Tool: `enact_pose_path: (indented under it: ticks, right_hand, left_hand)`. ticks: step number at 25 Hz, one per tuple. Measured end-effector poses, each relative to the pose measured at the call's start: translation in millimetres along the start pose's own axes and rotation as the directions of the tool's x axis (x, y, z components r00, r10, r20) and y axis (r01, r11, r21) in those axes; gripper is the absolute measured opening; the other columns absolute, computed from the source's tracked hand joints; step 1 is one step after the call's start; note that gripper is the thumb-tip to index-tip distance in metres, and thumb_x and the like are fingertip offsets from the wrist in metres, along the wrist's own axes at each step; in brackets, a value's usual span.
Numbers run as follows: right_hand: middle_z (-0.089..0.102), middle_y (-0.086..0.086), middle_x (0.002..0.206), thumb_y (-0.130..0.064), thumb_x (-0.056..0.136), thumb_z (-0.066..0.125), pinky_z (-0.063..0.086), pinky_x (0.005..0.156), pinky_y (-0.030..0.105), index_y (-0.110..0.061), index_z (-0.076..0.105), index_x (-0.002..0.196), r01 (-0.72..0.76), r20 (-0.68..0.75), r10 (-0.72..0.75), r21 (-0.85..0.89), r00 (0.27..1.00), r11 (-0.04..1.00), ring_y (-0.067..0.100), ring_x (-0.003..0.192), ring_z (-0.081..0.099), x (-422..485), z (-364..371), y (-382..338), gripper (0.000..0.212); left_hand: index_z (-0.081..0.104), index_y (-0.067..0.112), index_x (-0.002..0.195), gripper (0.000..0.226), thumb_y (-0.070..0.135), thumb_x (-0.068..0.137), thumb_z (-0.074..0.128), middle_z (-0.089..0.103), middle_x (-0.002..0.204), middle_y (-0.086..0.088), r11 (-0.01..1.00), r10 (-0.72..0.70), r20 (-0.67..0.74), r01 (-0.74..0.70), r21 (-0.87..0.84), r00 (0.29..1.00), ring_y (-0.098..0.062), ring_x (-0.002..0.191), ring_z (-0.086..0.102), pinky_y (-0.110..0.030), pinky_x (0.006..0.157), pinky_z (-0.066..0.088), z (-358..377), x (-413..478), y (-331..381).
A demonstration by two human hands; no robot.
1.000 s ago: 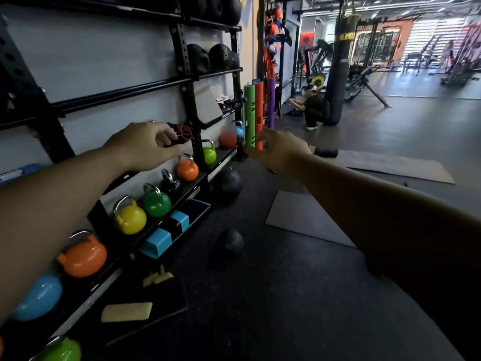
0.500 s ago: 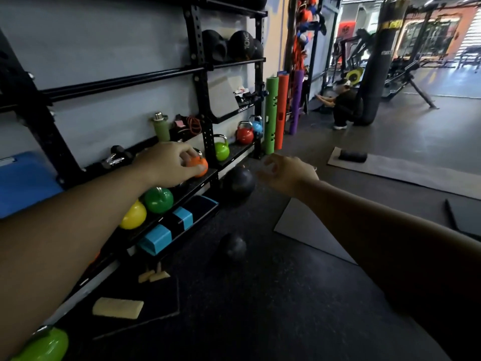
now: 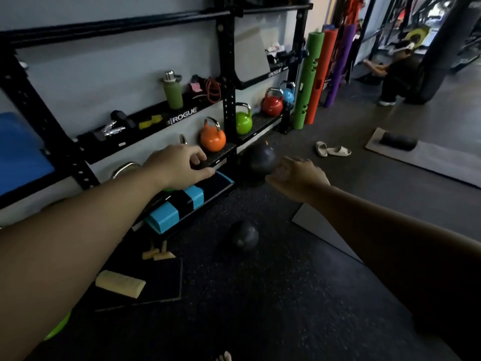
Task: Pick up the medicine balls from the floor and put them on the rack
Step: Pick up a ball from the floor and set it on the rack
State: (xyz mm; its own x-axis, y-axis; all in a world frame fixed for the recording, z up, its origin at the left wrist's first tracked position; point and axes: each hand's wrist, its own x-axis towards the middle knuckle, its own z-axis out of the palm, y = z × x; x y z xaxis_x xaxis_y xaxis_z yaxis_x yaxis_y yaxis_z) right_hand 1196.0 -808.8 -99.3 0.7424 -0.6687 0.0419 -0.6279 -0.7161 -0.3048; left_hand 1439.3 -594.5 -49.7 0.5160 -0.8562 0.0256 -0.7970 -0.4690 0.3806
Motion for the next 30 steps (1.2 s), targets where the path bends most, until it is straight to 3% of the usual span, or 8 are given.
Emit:
enact_pose_path:
  ticks: [3,6,14,19,23,27,30]
  right_hand:
    - [0.056,0.002,0.140,-0.075,0.086,0.048,0.042,0.093,0.047,-0.037,0.056,0.136,-0.036,0.073,0.038,-0.021,0.997,0.999,0.032,0.130,0.050,62,31,13,0.063]
    - [0.054,0.005,0.146,-0.077,0.087,0.046,0.042,0.100,0.049,-0.037,0.049,0.145,-0.052,0.103,0.054,-0.016,0.993,0.999,0.034,0.134,0.047,113,56,26,0.071]
    - [0.053,0.007,0.148,-0.076,0.090,0.049,0.040,0.105,0.050,-0.033,0.047,0.148,-0.009,0.180,0.003,0.031,0.984,0.999,0.033,0.136,0.046,265,143,66,0.072]
    - [0.052,0.006,0.150,-0.075,0.091,0.049,0.039,0.106,0.050,-0.033,0.045,0.149,0.076,0.277,-0.089,0.057,0.957,0.995,0.032,0.137,0.046,373,201,95,0.072]
    - [0.053,0.005,0.149,-0.077,0.089,0.047,0.041,0.104,0.051,-0.033,0.046,0.148,0.085,0.385,-0.105,0.069,0.917,0.994,0.032,0.136,0.047,429,280,132,0.074]
    - [0.052,0.005,0.149,-0.078,0.089,0.046,0.042,0.103,0.049,-0.034,0.044,0.149,0.008,0.542,-0.038,0.058,0.839,0.998,0.033,0.134,0.047,450,400,176,0.075]
    - [0.051,0.004,0.151,-0.079,0.089,0.046,0.041,0.104,0.049,-0.034,0.043,0.150,-0.056,0.604,0.033,0.020,0.796,0.998,0.032,0.136,0.047,461,499,213,0.076]
  left_hand:
    - [0.067,0.042,0.118,0.047,0.072,0.083,0.073,0.064,0.110,0.021,1.000,0.006,0.018,-0.006,0.000,1.000,-0.009,0.098,0.060,-0.023,0.070,0.041,25,70,-36]
    - [0.066,0.039,0.121,0.048,0.072,0.086,0.072,0.064,0.115,0.018,1.000,-0.021,0.085,0.020,0.013,0.996,-0.011,0.101,0.061,-0.031,0.076,0.045,47,128,-65]
    - [0.069,0.034,0.123,0.050,0.069,0.087,0.071,0.065,0.117,0.015,0.997,-0.076,0.168,0.072,0.028,0.983,-0.003,0.084,0.057,-0.028,0.074,0.041,127,256,-99]
    - [0.069,0.031,0.126,0.049,0.064,0.090,0.073,0.068,0.124,0.011,0.969,-0.244,0.176,0.249,-0.008,0.954,-0.013,0.106,0.063,-0.033,0.088,0.048,188,329,-127]
    - [0.067,0.035,0.131,0.053,0.067,0.090,0.071,0.066,0.126,0.015,0.920,-0.365,0.232,0.387,-0.057,0.902,-0.010,0.109,0.061,-0.036,0.093,0.052,269,370,-160]
    - [0.067,0.036,0.128,0.052,0.070,0.090,0.068,0.063,0.128,0.014,0.888,-0.414,0.370,0.458,-0.037,0.832,-0.009,0.110,0.060,-0.034,0.087,0.048,385,395,-206]
    - [0.067,0.037,0.128,0.051,0.070,0.090,0.068,0.063,0.128,0.013,0.867,-0.430,0.466,0.498,-0.025,0.773,-0.012,0.117,0.063,-0.035,0.096,0.052,489,413,-246]
